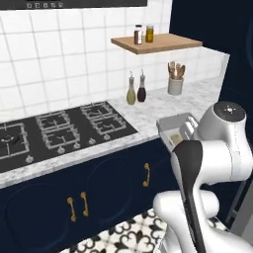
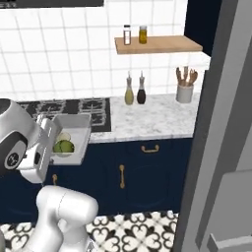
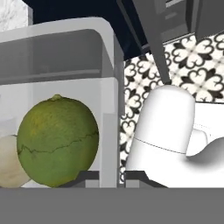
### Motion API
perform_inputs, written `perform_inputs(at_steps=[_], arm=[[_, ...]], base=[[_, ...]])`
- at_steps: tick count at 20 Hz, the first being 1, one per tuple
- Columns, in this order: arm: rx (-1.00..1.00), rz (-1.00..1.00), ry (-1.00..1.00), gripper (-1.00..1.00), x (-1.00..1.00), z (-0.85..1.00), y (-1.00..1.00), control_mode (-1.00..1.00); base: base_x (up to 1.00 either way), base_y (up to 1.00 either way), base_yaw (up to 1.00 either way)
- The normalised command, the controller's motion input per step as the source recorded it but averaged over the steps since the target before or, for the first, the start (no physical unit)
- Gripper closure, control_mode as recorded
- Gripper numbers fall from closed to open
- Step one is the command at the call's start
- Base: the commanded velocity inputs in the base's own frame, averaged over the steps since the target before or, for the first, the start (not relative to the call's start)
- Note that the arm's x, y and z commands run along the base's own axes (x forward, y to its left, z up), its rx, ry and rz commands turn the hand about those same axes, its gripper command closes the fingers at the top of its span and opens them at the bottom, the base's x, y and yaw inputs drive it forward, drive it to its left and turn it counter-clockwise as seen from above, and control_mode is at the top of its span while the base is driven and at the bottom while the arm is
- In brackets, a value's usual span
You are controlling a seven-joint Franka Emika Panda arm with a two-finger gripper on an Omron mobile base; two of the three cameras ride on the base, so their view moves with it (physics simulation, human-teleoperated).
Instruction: Take the meat container that has the chicken drumstick and place it on the second highest rack of the freezer. Then take the vegetable container that has the garlic and lime and place it on the highest rack of the freezer.
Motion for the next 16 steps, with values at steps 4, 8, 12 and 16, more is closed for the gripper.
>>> perform_inputs(at_steps=[4,8,12,16], arm=[[0.0,0.0,0.0,1.0,0.0,0.0,0.0,1.0],[0.0,0.0,0.0,1.0,0.0,0.0,0.0,1.0],[0.0,0.0,0.0,1.0,0.0,0.0,0.0,1.0],[0.0,0.0,0.0,1.0,0.0,0.0,0.0,1.0]], base=[[-0.41,-0.54,0.46],[-1.0,-0.17,0.35],[-1.0,0.0,0.17],[-1.0,-0.07,-0.02]])
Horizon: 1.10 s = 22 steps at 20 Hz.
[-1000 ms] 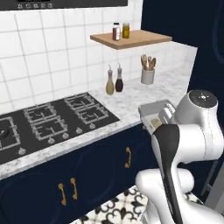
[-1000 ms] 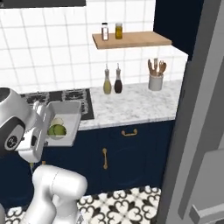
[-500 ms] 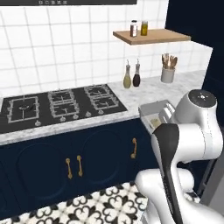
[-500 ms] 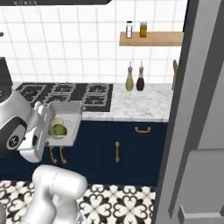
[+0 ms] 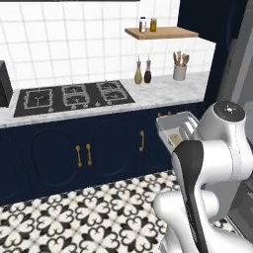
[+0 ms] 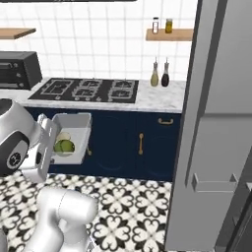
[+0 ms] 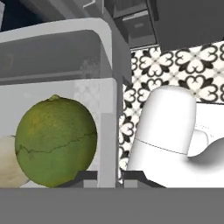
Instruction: Take the meat container that has the chicken drumstick and place it on the second highest rack of the freezer. Then take the vegetable container that has the garlic and lime and place it on the highest rack of the freezer.
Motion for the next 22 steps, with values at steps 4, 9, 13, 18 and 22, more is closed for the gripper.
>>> perform_inputs(at_steps=[4,9,13,18,22], arm=[[0.0,0.0,0.0,1.0,0.0,0.0,0.0,1.0],[0.0,0.0,0.0,1.0,0.0,0.0,0.0,1.0],[0.0,0.0,0.0,1.0,0.0,0.0,0.0,1.0],[0.0,0.0,0.0,1.0,0.0,0.0,0.0,1.0],[0.0,0.0,0.0,1.0,0.0,0.0,0.0,1.0]], base=[[-0.88,-0.01,-0.36],[-0.36,0.0,-0.63],[-0.03,0.0,-0.71],[0.0,0.0,-0.66],[0.06,0.18,-0.53]])
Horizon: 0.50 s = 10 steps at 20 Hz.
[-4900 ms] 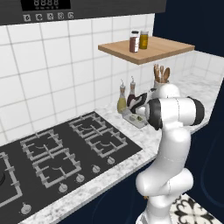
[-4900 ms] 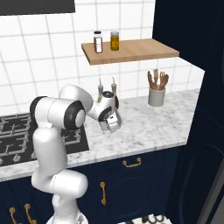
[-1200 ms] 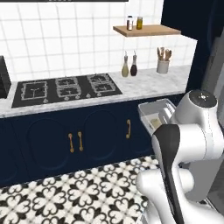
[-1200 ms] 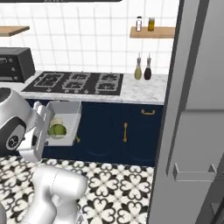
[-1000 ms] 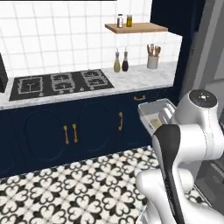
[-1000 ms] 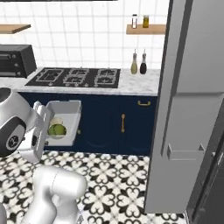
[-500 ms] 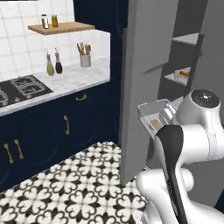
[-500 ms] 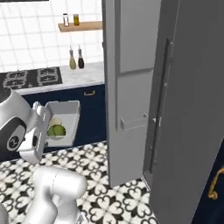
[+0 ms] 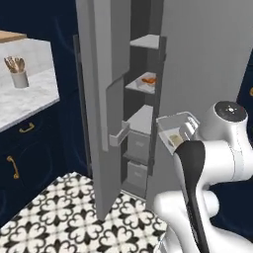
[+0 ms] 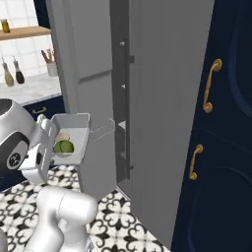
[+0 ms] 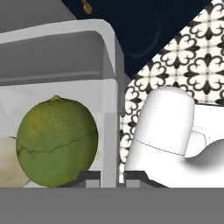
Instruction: Take the meat container that has the chicken drumstick and place it on the second highest rack of the freezer. Then take the vegetable container that has the garlic and lime and place it on the highest rack of the freezer.
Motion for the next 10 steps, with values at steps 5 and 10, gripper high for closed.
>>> perform_inputs(at_steps=[5,10], arm=[[0.0,0.0,0.0,1.0,0.0,0.0,0.0,1.0],[0.0,0.0,0.0,1.0,0.0,0.0,0.0,1.0]], base=[[0.57,0.56,-0.38],[0.6,0.56,-0.28]])
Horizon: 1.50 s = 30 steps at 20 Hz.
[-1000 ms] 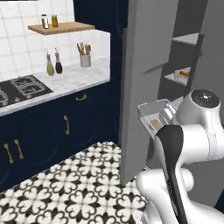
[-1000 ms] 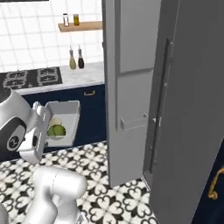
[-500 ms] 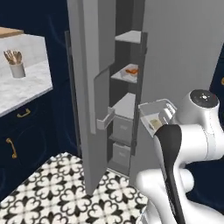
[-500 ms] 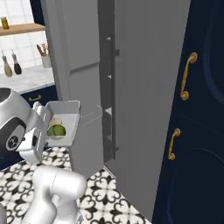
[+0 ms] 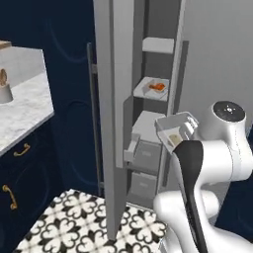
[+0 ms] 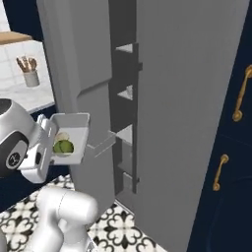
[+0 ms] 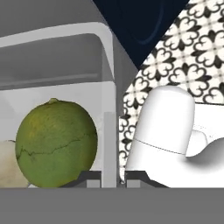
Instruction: Take the meat container that has the chicken drumstick and place it on the second highest rack of the freezer. Then take the vegetable container that has the garlic and lime and place it on the highest rack of the freezer.
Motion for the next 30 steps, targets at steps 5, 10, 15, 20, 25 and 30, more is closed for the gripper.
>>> perform_inputs(at_steps=[5,10,15,20,25,30], arm=[[0.0,0.0,0.0,1.0,0.0,0.0,0.0,1.0],[0.0,0.0,0.0,1.0,0.0,0.0,0.0,1.0],[0.0,0.0,0.0,1.0,0.0,0.0,0.0,1.0],[0.0,0.0,0.0,1.0,0.0,0.0,0.0,1.0],[0.0,0.0,0.0,1.0,0.0,0.0,0.0,1.0],[0.0,0.0,0.0,1.0,0.0,0.0,0.0,1.0]], base=[[0.04,-0.17,-0.4],[0.39,0.09,-0.35],[0.69,0.34,-0.17],[0.54,0.29,-0.08],[0.34,0.09,-0.15],[0.38,0.39,-0.18]])
